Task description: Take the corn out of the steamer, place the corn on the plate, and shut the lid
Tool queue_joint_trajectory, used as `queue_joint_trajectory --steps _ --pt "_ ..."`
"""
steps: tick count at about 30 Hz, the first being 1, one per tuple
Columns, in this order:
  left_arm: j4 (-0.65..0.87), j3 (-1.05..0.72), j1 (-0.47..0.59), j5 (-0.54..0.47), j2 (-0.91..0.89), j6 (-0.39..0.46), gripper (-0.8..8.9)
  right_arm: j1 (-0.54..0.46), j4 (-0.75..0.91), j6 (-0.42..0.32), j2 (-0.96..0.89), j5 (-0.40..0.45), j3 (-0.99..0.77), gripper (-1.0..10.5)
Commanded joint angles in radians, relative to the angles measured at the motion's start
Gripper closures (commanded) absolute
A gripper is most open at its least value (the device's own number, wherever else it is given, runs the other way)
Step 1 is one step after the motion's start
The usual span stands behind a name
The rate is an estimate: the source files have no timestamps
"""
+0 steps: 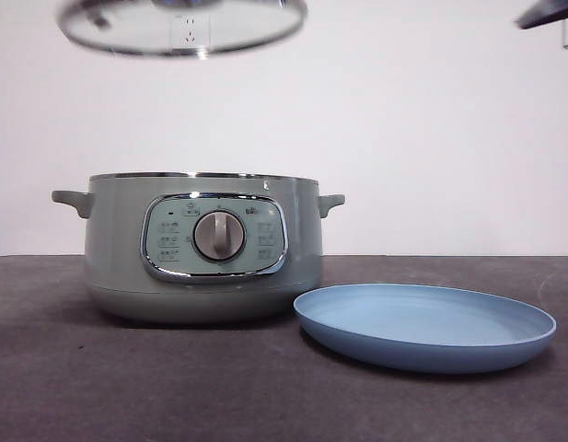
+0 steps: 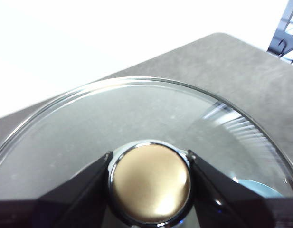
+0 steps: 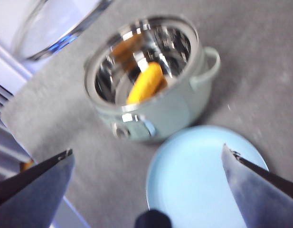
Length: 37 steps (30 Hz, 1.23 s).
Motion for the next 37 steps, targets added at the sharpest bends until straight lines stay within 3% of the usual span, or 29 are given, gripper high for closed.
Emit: queue_joint_trajectory --steps 1,6,16,27,37 --pt "-0.008 0.013 0.001 0.006 -0.093 -0.005 8.22 0.046 0.105 0.100 0.047 0.003 0.005 2.9" --pt "-0.117 0.013 0.003 0.002 -0.240 -0.002 8.22 0.156 0.182 0.132 0.185 0.109 0.079 2.9" --pt "-0.327 0.013 0.003 -0.056 -0.459 0.005 8.22 0.364 0.162 0.131 0.600 0.293 0.463 2.9" --pt "-0.456 0.013 0.003 -0.079 -0.599 0.001 8.22 0.497 0.128 0.086 1.046 0.499 0.838 2.9" --pt "-0.504 0.013 0.003 -0.074 -0.621 0.002 8.22 0.546 0.163 0.072 1.272 0.579 0.871 2.9"
